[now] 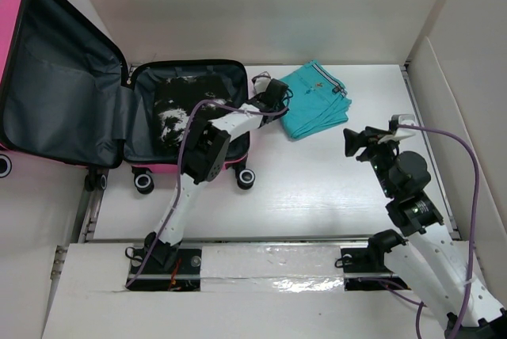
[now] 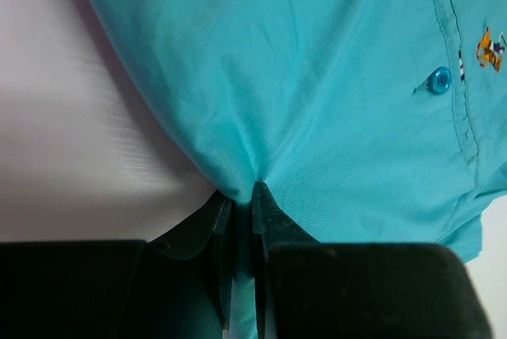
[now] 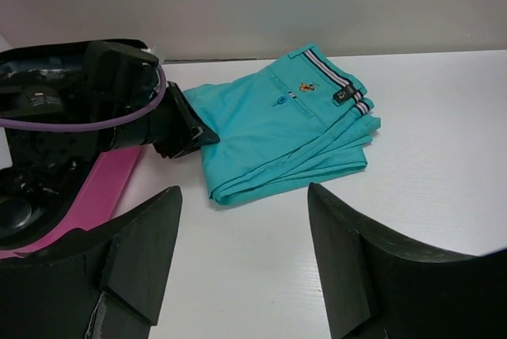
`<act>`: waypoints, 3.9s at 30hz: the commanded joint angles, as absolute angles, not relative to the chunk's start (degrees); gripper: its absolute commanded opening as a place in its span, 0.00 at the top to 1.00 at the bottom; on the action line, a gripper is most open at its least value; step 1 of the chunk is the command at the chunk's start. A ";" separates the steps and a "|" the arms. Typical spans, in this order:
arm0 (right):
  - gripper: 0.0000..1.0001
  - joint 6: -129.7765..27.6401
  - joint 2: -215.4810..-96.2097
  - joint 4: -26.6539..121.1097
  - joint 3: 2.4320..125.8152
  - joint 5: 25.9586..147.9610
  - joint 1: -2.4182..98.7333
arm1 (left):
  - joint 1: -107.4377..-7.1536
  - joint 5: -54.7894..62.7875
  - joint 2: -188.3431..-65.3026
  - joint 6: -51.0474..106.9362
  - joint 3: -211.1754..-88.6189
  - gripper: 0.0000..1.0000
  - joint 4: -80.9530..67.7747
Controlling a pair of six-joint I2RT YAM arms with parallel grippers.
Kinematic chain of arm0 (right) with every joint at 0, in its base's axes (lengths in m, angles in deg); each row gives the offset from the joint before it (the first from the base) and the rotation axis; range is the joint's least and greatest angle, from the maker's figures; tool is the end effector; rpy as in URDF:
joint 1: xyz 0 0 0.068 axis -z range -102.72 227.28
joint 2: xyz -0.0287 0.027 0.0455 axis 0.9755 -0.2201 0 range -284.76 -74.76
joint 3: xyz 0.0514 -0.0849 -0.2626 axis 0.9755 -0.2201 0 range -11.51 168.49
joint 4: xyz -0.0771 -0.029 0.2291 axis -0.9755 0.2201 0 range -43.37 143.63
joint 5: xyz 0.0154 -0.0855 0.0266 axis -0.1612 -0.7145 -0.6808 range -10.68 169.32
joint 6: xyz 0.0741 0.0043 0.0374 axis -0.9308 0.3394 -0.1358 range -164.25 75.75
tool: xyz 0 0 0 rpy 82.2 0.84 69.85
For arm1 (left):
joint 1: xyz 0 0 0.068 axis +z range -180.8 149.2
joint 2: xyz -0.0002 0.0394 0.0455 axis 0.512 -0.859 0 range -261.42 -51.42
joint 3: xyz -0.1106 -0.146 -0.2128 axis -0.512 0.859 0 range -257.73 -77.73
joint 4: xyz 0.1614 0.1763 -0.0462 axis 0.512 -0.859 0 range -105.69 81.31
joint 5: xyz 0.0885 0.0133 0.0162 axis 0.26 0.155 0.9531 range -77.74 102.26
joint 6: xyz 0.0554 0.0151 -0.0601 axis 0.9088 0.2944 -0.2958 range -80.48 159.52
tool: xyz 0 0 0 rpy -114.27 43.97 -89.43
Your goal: Pack the luggage
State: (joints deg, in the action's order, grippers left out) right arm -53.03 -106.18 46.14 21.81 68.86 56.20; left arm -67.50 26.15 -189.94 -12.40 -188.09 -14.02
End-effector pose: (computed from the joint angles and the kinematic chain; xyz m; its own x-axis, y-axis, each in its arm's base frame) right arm 0.1507 0.0441 0.3290 0.0104 0.1648 -0.9863 -0.1883 0.9690 0.1599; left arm 0.4688 -0.3277 0.1605 -0.6032 -0.5034 -0.6186 -0.0894 0.8134 -0.5748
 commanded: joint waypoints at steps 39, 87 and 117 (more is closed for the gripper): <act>0.61 -51.29 -106.13 44.26 22.33 74.57 56.45 | -23.15 23.16 -132.02 14.14 -139.87 0.46 -16.34; 0.55 -48.47 -113.96 43.99 25.05 88.64 55.40 | -8.03 64.81 -116.19 2.35 -153.30 0.51 -50.97; 0.56 -49.26 -125.47 43.12 25.76 83.45 55.40 | -53.37 56.65 -111.53 7.88 -145.25 1.00 -31.90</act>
